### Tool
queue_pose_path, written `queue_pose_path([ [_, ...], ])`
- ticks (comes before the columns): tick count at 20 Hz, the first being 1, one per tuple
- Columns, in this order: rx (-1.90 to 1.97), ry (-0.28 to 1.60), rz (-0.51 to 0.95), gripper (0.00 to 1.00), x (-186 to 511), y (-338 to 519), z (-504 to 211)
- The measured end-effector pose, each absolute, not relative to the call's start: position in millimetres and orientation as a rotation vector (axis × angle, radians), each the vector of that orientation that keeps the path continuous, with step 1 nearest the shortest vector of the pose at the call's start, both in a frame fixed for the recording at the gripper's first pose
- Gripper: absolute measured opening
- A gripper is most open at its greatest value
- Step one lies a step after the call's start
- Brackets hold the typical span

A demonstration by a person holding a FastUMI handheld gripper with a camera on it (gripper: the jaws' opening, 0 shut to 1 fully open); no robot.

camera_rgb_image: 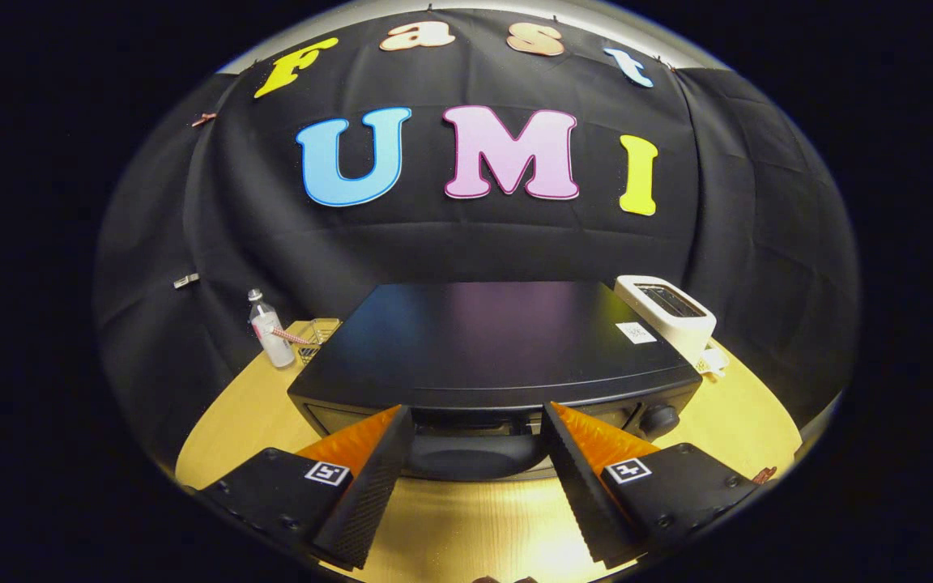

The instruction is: Open the toaster oven, put the food inside, and close the toaster oven door.

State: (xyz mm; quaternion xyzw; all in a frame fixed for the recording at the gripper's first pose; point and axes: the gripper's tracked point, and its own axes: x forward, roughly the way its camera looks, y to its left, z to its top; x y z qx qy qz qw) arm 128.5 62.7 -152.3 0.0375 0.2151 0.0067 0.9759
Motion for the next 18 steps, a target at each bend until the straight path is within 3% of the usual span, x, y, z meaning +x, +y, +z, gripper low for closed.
queue_pose_path([
  [18,0.090,0.448,0.032,0.99,91,65,-167],
])
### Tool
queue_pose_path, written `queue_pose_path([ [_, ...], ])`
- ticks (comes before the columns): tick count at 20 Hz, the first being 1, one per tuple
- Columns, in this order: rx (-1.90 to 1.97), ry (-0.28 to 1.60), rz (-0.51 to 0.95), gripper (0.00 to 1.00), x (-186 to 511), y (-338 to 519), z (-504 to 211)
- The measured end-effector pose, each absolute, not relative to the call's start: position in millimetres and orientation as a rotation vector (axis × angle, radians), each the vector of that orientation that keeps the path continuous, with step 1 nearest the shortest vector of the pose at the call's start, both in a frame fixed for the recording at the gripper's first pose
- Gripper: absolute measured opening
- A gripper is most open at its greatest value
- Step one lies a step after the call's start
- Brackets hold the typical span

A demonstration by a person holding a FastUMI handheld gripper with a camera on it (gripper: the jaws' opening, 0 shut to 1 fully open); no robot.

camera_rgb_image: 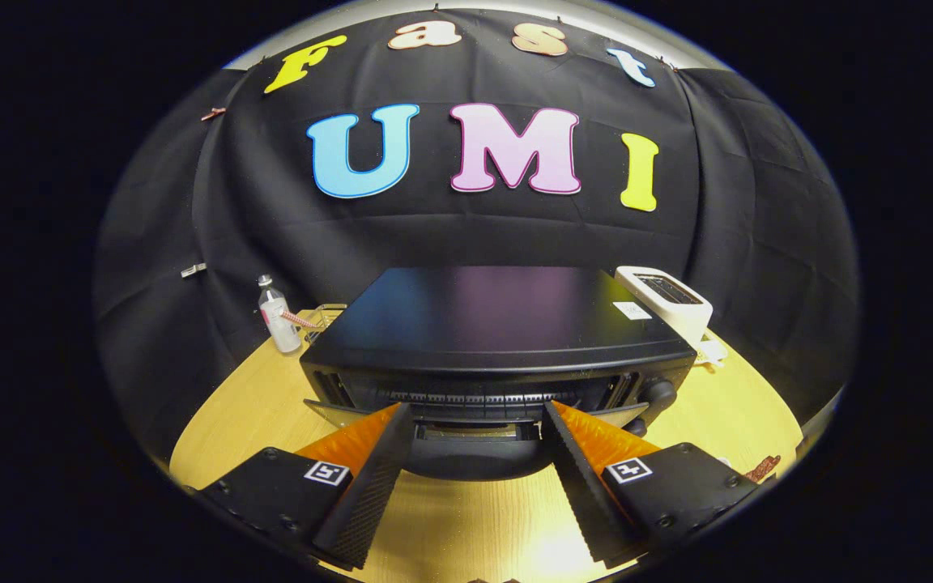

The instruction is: Open the toaster oven, put the food inside, and close the toaster oven door.

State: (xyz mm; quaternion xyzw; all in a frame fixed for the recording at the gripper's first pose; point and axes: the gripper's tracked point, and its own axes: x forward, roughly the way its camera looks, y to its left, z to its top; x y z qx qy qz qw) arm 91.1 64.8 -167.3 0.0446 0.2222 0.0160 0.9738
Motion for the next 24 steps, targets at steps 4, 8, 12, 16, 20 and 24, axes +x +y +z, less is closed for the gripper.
queue_pose_path([
  [4,0.094,0.468,0.049,0.99,70,66,-176],
  [8,0.085,0.475,0.058,0.98,54,65,-185],
  [12,0.077,0.478,0.064,0.98,40,65,-195],
  [16,0.040,0.516,0.073,0.97,19,67,-213],
  [20,-0.011,0.579,0.114,0.98,-3,68,-244],
  [24,0.037,0.724,0.120,0.98,-22,64,-284],
])
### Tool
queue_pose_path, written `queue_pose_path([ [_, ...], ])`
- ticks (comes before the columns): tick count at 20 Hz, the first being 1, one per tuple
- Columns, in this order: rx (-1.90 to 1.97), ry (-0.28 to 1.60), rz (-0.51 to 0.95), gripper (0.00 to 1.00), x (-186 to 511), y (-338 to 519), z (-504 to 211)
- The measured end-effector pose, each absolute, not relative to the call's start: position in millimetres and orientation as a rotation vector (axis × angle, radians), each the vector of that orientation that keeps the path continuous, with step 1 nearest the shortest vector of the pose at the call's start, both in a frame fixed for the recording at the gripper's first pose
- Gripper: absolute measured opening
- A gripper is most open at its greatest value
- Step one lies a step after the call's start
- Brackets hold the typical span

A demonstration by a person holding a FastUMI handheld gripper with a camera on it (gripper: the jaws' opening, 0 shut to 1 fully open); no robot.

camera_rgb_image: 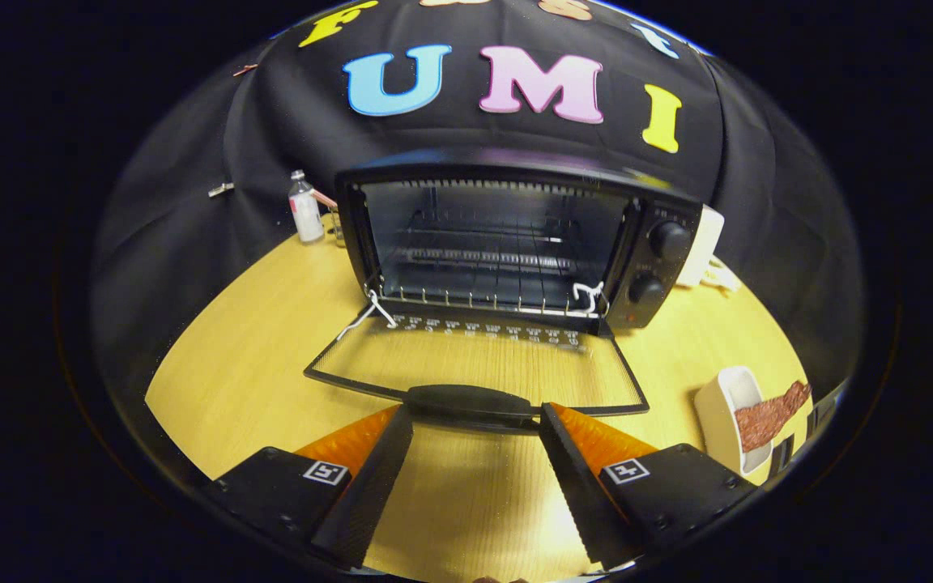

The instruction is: Open the toaster oven, put the food inside, and close the toaster oven door.

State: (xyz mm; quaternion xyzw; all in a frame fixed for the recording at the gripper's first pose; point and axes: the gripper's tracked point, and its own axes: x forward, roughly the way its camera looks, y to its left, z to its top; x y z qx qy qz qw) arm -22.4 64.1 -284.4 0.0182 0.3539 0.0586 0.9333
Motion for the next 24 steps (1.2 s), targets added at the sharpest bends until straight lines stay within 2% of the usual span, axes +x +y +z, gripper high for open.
queue_pose_path([
  [6,0.046,0.694,0.128,0.98,-27,51,-261],
  [10,0.060,0.647,0.127,0.98,-30,30,-222],
  [18,0.039,0.510,0.053,0.98,-21,-60,-136],
  [24,0.024,0.521,0.065,0.98,-12,-144,-136],
])
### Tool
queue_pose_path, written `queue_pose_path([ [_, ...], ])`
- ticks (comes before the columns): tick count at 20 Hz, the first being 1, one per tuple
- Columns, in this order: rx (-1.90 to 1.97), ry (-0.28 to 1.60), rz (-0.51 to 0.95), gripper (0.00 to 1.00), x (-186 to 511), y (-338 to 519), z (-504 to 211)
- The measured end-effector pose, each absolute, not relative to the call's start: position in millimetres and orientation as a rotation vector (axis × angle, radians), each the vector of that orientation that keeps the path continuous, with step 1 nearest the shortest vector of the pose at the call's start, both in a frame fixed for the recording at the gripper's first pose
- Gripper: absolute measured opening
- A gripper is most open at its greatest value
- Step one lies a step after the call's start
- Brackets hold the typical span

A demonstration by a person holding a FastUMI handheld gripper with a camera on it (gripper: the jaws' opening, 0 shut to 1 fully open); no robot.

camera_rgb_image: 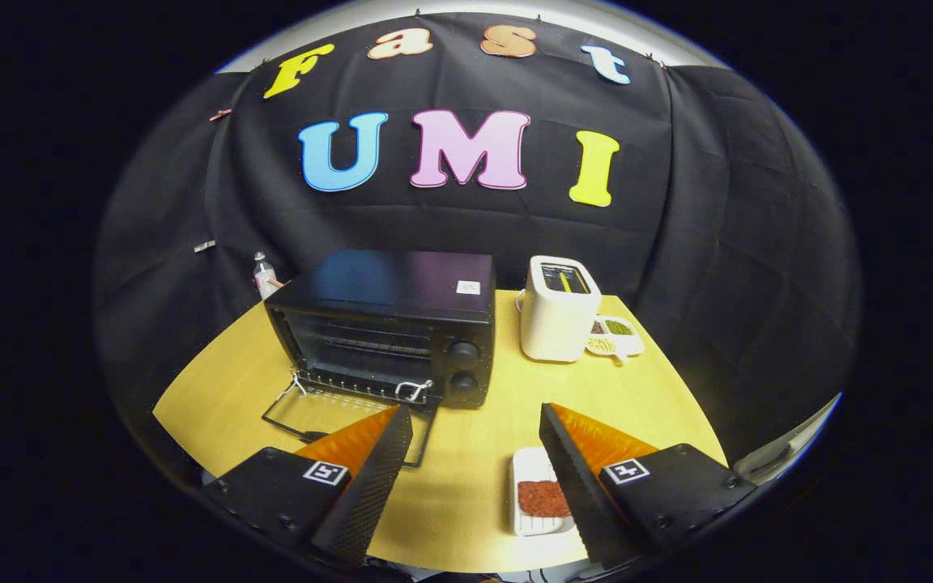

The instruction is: Open the toaster oven, put the food inside, and close the toaster oven door.

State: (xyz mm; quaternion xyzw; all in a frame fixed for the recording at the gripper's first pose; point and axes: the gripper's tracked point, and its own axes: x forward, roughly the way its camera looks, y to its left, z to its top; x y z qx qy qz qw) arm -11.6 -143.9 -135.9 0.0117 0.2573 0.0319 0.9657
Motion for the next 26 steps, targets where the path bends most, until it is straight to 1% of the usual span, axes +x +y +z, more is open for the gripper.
queue_pose_path([
  [6,0.062,0.630,0.120,0.98,-14,-217,-172],
  [11,0.089,0.777,0.225,0.99,-33,-258,-222],
  [15,0.194,0.888,0.300,0.99,-42,-270,-261],
  [16,0.227,0.911,0.311,0.97,-42,-271,-268],
  [19,0.296,0.959,0.354,0.96,-45,-264,-286],
  [21,0.336,0.979,0.373,0.83,-46,-258,-292],
  [22,0.350,0.984,0.382,0.71,-45,-254,-293],
  [23,0.360,0.993,0.386,0.66,-46,-253,-294],
  [24,0.373,1.016,0.394,0.53,-49,-250,-296],
  [26,0.381,1.077,0.408,0.46,-60,-246,-304],
])
